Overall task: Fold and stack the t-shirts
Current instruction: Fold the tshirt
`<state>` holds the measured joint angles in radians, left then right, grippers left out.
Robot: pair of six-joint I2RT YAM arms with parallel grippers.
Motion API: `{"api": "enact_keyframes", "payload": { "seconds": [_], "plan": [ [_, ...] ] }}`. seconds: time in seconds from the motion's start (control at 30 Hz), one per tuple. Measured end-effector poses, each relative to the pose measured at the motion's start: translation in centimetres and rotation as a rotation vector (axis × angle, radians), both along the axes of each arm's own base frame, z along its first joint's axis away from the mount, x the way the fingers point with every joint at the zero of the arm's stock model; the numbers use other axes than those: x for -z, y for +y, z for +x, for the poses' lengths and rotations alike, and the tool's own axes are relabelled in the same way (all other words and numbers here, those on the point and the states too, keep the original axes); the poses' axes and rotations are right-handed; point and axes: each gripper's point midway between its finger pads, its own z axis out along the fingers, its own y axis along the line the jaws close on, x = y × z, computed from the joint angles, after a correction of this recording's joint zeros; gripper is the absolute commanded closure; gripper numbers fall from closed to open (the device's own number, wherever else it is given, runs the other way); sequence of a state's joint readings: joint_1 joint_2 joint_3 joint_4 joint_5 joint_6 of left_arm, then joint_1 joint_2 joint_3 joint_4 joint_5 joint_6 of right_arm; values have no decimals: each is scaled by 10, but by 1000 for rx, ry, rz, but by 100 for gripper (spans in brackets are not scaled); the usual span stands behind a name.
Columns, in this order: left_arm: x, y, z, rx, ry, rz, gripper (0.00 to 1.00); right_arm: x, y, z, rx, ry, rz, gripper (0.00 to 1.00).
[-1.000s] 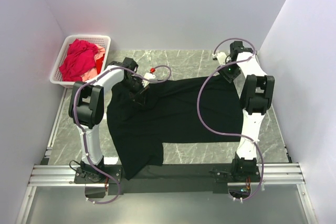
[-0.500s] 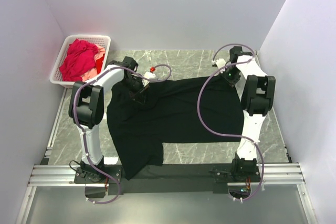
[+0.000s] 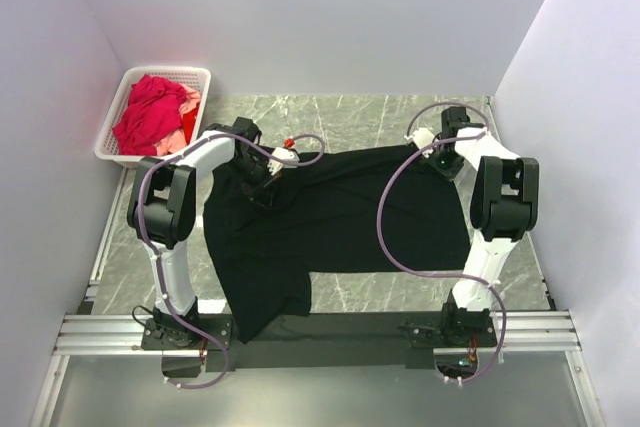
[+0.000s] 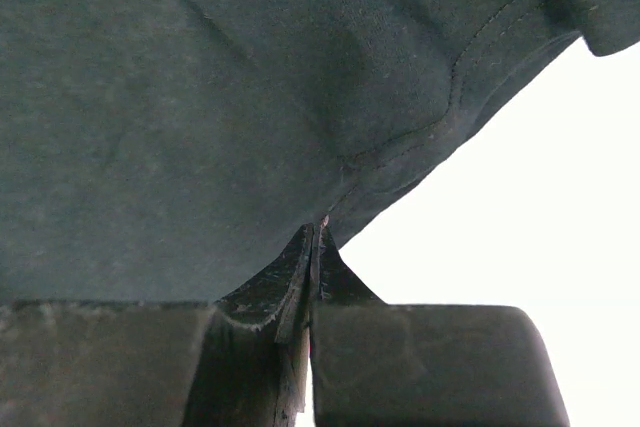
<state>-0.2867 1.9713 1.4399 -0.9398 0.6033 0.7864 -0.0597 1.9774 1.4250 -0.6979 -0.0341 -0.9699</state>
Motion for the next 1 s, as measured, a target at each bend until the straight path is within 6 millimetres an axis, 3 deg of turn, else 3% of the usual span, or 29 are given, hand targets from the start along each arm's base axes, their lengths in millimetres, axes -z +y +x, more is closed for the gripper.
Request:
{"api": "enact_keyframes", "payload": {
  "seconds": [0.17, 0.2, 0.23, 0.27, 0.3, 0.37, 0.5, 0.6, 0.73, 0.87, 1.0],
  "plan": [
    [0, 0, 2, 4, -11, -1, 99, 2, -6, 4, -1, -24, -21, 99],
    [0, 0, 2, 5, -12, -1, 99, 1, -8, 6, 5, -31, -21, 93],
    [0, 0, 2, 4, -11, -1, 99, 0, -9, 7, 12, -33, -20, 84],
    [0, 0, 2, 4, -11, -1, 99, -3, -10, 9, 22, -37, -14, 62],
    [0, 0, 2, 4, -11, -1, 99, -8, -9, 12, 37, -42, -2, 47],
    [0, 1, 2, 3, -11, -1, 99, -22, -8, 25, 55, -76, 22, 29],
    [0, 0, 2, 3, -12, -1, 99, -57, -3, 57, 63, -167, 70, 28],
    [0, 0, 3, 3, -12, -1, 99, -68, 0, 73, 58, -192, 94, 29],
    [-2, 0, 4, 3, -17, -3, 99, -50, 4, 75, 53, -131, 119, 35],
    [-4, -1, 7, 3, -25, -6, 99, -18, 10, 57, 55, -2, 148, 38],
    [-6, -2, 9, 3, -31, -8, 99, -3, 14, 46, 54, 64, 155, 49]
  ]
}}
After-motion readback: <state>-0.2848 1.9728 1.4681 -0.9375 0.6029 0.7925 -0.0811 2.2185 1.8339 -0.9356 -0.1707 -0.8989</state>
